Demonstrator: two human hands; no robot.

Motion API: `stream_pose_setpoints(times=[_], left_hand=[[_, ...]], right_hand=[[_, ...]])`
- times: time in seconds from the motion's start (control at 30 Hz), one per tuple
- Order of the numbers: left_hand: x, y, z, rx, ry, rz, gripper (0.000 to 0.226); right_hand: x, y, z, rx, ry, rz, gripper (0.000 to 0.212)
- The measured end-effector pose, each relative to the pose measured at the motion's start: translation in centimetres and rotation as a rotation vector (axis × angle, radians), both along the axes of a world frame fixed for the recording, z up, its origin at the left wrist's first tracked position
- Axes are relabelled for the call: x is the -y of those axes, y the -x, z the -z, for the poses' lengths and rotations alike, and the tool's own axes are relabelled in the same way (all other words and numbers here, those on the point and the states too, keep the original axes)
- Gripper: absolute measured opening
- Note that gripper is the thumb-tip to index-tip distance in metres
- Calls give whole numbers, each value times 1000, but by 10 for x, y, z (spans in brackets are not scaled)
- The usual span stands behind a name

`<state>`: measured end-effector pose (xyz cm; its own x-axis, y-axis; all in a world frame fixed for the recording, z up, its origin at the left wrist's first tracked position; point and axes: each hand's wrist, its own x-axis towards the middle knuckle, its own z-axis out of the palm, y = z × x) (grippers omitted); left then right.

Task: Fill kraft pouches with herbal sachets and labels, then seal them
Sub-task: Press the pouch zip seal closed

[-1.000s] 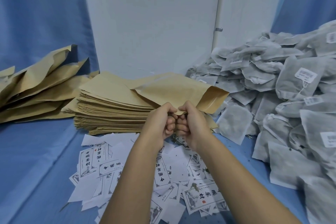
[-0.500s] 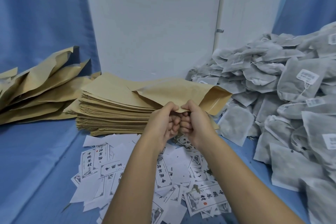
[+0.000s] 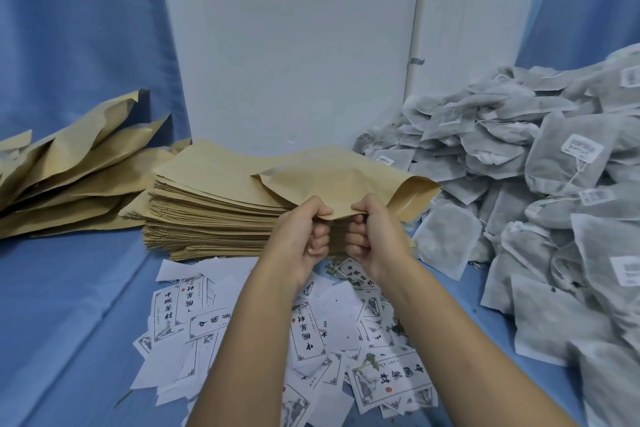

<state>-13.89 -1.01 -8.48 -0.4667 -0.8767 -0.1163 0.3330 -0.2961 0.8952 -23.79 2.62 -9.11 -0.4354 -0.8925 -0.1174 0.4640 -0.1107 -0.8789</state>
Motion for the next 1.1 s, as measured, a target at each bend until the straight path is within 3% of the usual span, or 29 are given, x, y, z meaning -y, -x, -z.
stream_pose_setpoints(times=[0.5, 0.57, 0.67, 0.73, 0.83, 1.0, 1.1], left_hand=[[5, -14, -3, -28, -70, 36, 36], [2, -11, -7, -9, -68, -56, 31], [-4, 4, -6, 120, 88, -437, 26], [-12, 15, -4, 138, 158, -571, 26], [-17, 20, -2, 93, 55, -495, 25], [-16, 18, -3, 117, 63, -517, 23], [-22, 20, -7, 134, 42, -401, 27]], right_hand=[[1, 5, 2, 32, -17, 74, 32], [2, 2, 2, 32, -12, 70, 31], [4, -8, 2, -31, 11, 62, 30], [5, -15, 2, -92, 24, 41, 30], [3, -16, 2, -123, -6, 20, 29], [3, -13, 1, 65, 28, 49, 29], [3, -14, 1, -17, 21, 28, 29]])
